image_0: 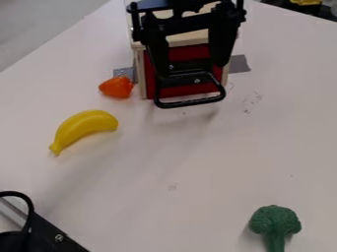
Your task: Open the drawer
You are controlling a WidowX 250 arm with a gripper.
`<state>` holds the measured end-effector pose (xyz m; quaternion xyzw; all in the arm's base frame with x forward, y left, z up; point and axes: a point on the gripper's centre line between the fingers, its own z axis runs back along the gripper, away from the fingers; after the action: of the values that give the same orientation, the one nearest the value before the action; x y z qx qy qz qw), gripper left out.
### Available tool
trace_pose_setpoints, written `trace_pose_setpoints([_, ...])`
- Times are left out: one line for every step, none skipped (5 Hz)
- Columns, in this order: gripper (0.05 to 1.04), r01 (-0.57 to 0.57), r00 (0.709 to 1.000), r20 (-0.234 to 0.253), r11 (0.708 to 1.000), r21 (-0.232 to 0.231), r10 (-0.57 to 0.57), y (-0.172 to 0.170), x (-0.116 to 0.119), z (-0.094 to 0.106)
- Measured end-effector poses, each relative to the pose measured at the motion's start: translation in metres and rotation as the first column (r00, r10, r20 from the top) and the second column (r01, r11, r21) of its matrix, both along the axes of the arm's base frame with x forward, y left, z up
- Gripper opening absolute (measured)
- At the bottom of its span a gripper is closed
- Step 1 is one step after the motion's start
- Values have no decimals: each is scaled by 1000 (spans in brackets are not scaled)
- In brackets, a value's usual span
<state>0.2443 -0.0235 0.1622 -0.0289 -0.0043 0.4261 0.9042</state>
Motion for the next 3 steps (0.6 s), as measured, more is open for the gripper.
trace_pose_setpoints([997,3,1000,-23,1000,2,-3,0,-1,-6])
trace_pose_setpoints([997,-101,992,-75,995,20,102,0,13,-26])
trace_pose_setpoints([997,-197,977,-80,980,18,198,-3,33,-40])
